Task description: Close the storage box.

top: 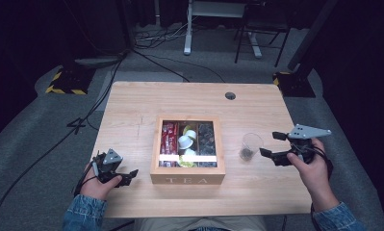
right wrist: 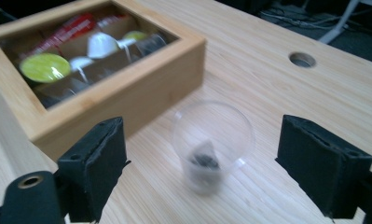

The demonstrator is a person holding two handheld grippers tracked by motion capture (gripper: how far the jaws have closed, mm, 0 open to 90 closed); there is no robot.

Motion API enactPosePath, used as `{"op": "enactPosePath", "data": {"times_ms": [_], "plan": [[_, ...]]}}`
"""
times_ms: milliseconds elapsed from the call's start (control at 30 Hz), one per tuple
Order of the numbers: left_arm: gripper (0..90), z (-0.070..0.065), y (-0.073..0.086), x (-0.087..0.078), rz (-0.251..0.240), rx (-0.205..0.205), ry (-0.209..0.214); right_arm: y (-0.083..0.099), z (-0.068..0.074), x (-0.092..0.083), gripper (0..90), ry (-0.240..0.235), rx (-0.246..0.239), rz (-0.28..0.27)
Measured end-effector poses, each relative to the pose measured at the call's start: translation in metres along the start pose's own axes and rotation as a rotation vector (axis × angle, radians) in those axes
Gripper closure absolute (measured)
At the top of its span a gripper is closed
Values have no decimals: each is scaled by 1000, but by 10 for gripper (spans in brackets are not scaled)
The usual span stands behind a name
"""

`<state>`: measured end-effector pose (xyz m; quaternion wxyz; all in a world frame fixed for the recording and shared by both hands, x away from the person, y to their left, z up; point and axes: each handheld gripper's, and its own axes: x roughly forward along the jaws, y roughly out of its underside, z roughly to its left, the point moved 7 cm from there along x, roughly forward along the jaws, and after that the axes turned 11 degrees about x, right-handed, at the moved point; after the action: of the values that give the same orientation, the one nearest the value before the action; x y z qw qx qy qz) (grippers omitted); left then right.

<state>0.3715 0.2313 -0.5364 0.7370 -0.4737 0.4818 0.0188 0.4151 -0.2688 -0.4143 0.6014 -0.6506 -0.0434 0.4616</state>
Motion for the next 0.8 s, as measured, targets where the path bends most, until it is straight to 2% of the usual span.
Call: {"op": "enactPosePath", "data": {"times_ms": [33,67,133,200,233,267,300,367,400,467,533,600,633,700,733,800], "plan": [[195,0,0,0,0,0,0,0,0,0,157,0,0,0],[193,0,0,0,0,-10,2,6,-12,-4,158,21,7,11],[187,2,1,1,5,-7,1,12,-22,-7,161,45,25,17],[184,2,1,1,6,-10,1,14,-26,-8,161,54,28,21],[178,2,1,2,6,-14,1,21,-37,-10,162,82,44,30],[176,4,2,2,11,-11,1,24,-42,-10,164,97,44,40],[176,4,2,2,11,-11,1,24,-42,-10,164,97,44,40],[176,5,4,3,12,-19,0,33,-50,-10,168,112,40,71],[175,7,6,3,18,-15,-7,41,-57,-9,174,116,56,92],[174,9,7,3,20,-12,-9,45,-59,-8,178,117,63,101],[172,11,8,2,20,-10,-15,58,-70,-5,189,121,81,115],[172,12,9,1,22,-7,-17,61,-72,-4,189,124,86,115],[172,12,9,1,22,-6,-18,70,-77,-2,189,137,108,115],[172,13,11,2,23,-11,-21,73,-79,0,189,137,117,118],[172,14,12,2,25,-7,-23,79,-83,4,189,142,149,106],[172,14,13,2,29,-6,-23,80,-84,6,190,147,160,104]]}}
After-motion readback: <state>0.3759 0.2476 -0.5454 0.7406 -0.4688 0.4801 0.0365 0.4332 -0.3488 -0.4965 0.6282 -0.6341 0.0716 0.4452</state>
